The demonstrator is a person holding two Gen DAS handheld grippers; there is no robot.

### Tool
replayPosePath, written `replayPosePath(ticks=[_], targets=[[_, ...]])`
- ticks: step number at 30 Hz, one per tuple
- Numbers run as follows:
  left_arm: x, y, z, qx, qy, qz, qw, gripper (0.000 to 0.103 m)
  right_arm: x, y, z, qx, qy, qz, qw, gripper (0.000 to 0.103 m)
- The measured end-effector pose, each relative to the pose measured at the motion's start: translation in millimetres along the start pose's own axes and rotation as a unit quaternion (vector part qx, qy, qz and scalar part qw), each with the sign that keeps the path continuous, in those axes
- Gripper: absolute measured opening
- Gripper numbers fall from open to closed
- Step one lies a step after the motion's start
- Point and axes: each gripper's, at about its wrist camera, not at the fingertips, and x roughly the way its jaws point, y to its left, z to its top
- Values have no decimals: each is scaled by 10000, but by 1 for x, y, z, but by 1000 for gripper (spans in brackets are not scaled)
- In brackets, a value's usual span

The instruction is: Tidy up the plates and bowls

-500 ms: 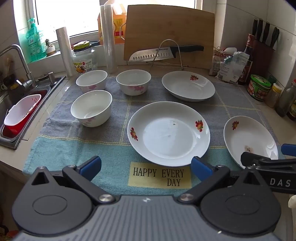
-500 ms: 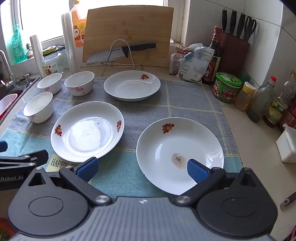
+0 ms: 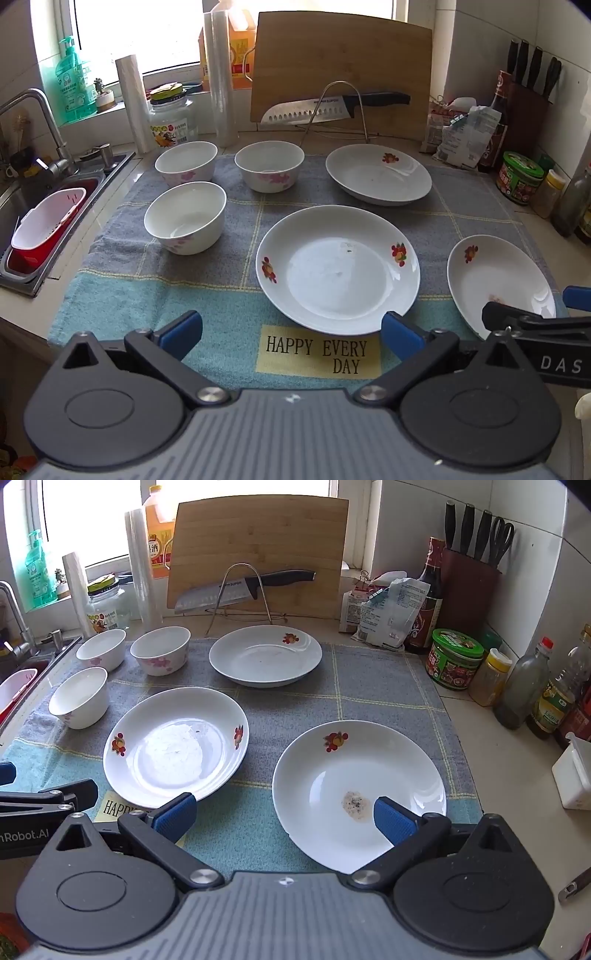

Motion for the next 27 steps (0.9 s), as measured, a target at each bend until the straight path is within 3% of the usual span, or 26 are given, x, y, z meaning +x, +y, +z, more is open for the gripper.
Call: replayPosePath(ticks=[27], targets=[[-3, 1, 0, -36, 0, 41, 10000, 102, -5, 2, -1, -24, -26, -25, 10000, 103]])
